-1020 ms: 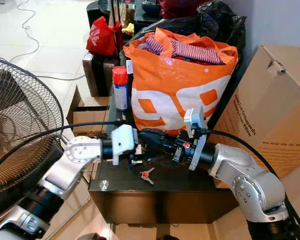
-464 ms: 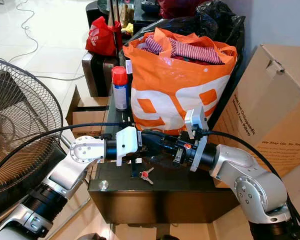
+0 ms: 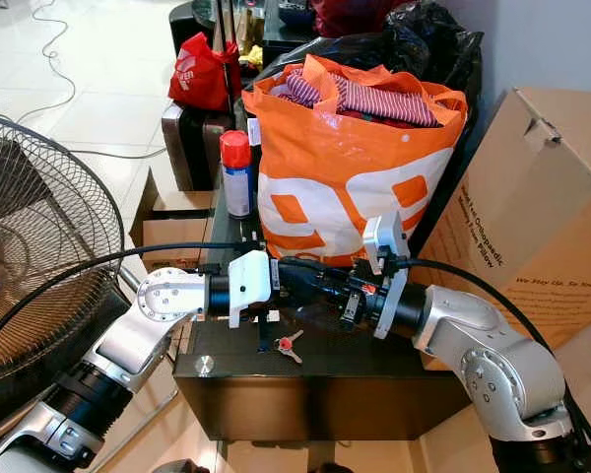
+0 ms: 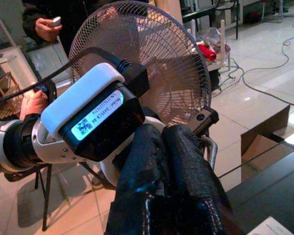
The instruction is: Hang keys on a hook
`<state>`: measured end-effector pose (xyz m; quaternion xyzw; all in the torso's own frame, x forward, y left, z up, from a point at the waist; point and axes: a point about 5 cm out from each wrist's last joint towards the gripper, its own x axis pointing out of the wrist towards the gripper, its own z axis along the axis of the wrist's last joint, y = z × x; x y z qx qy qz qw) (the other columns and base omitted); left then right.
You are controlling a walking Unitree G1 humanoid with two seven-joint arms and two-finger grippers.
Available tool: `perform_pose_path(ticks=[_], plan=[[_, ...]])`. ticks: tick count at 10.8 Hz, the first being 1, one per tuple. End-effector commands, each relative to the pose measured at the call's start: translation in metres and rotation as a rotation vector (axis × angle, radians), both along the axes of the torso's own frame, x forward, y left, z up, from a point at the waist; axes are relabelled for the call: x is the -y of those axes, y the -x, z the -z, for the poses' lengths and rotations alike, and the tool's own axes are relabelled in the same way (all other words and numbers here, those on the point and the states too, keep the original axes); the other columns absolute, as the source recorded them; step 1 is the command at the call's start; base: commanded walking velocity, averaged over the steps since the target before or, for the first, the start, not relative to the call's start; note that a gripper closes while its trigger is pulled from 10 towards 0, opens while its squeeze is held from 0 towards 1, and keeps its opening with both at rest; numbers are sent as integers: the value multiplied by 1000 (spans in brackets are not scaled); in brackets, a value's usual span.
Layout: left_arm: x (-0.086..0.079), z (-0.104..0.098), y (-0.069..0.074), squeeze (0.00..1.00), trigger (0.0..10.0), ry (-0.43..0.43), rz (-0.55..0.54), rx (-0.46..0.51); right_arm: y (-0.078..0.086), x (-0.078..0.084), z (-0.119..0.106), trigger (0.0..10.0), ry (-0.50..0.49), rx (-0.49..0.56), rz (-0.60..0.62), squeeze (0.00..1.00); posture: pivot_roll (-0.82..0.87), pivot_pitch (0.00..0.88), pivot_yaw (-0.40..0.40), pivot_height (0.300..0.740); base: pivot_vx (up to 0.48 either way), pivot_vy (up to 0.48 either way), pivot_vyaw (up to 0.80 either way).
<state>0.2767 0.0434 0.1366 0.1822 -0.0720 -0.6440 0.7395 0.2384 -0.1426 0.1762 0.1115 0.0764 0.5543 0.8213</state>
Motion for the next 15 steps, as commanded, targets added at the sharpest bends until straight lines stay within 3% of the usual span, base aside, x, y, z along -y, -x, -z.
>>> perform_pose_path(ticks=[1, 3, 4, 7, 8, 15], plan=[[1, -1, -2, 0, 0, -13, 8, 12, 1, -1, -3, 0, 7, 16, -12, 0, -148, 0, -24, 740, 0, 0, 0], [0, -1, -2, 0, 0, -11, -2, 11, 1, 0, -2, 0, 12, 18, -8, 0, -148, 0, -25, 740, 0, 0, 0], [-1, -1, -2, 0, 0, -9, -7, 6, -1, 2, -2, 10000, 37, 42, 16, 0, -149, 0, -26, 740, 0, 0, 0], [-2, -1, -2, 0, 0, -9, -9, 4, -3, 1, -1, 10000, 35, 36, 25, 0, -145, 0, -28, 740, 0, 0, 0], [-2, -1, -2, 0, 0, -10, -10, 3, -3, 1, -1, 10000, 28, 29, 27, 1000, -144, 0, -28, 740, 0, 0, 0], [-8, 3, -3, 0, 0, -32, -25, -7, -16, 12, -10, 10000, -10, 62, 127, 1000, -140, 0, -26, 740, 0, 0, 0]])
